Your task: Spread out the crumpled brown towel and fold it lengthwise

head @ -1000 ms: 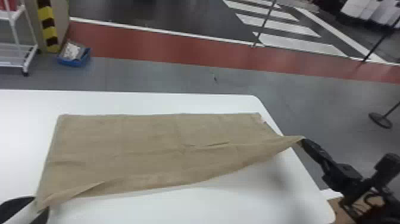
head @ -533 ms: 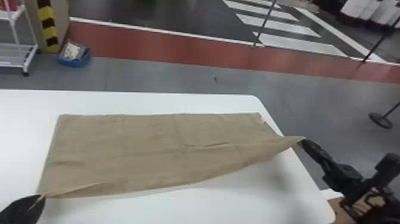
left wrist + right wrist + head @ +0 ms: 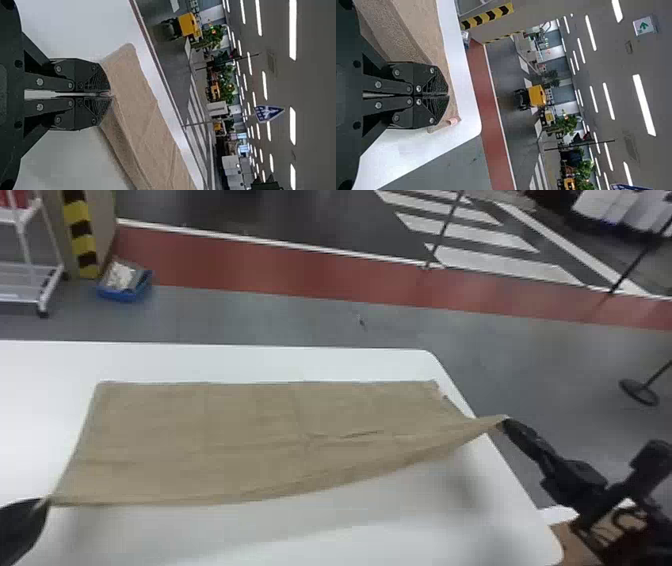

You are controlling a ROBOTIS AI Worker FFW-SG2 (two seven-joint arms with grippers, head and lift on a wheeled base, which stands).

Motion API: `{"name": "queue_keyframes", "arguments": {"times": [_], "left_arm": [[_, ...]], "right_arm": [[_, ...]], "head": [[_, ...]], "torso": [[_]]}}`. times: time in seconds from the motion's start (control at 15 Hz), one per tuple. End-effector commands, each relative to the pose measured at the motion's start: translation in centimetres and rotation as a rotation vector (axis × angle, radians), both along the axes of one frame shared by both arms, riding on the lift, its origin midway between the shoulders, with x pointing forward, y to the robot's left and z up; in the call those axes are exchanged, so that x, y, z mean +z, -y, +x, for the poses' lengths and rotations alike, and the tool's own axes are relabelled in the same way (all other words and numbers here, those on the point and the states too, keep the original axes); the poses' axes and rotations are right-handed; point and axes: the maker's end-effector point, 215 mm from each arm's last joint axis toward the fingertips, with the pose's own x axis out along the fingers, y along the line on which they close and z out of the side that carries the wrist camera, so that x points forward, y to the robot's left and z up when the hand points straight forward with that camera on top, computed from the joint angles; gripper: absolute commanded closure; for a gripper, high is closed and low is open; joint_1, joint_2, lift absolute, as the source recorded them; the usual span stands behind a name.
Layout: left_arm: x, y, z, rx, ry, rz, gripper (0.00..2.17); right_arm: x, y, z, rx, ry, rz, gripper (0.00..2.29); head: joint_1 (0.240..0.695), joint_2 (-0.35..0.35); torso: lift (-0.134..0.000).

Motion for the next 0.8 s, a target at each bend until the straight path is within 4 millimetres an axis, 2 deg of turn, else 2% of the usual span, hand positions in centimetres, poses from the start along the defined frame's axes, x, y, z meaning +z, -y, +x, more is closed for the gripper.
{"name": "queue_keyframes", "arguments": {"times": [0.0,0.13,0.2,0.27,0.4,0.6,0.73], "left_arm": [[0.9,-2.4,1.1,0.058,-0.003,0.0,1.09],[2.2,-4.1,2.2,0.103,0.01,-0.014,1.09],[2.2,-5.5,3.3,0.144,-0.015,-0.026,1.09],[2.4,-6.6,4.5,0.184,-0.027,-0.045,1.09],[4.6,-8.2,6.7,0.219,0.017,-0.08,1.09],[6.8,-10.3,10.4,0.274,0.016,-0.127,1.09],[8.7,-10.8,13.5,0.289,0.044,-0.17,1.09]], "right_arm": [[0.2,-1.5,1.5,0.027,-0.018,0.032,1.42],[0.6,-3.3,3.7,0.049,-0.023,0.025,1.42],[0.5,-4.4,5.1,0.064,-0.043,0.037,1.42],[1.4,-5.3,6.8,0.068,-0.031,0.027,1.42],[2.3,-7.2,10.2,0.078,-0.031,-0.009,1.42],[4.3,-9.0,15.1,0.086,-0.042,-0.002,1.42],[5.6,-10.0,17.9,0.089,-0.048,-0.013,1.42]], "head": [[0.695,-0.35],[0.695,-0.35],[0.695,-0.332],[0.695,-0.306],[0.695,-0.254],[0.695,-0.162],[0.695,-0.128]], "torso": [[-0.124],[-0.124],[-0.124],[-0.124],[-0.124],[-0.124],[-0.124]]}}
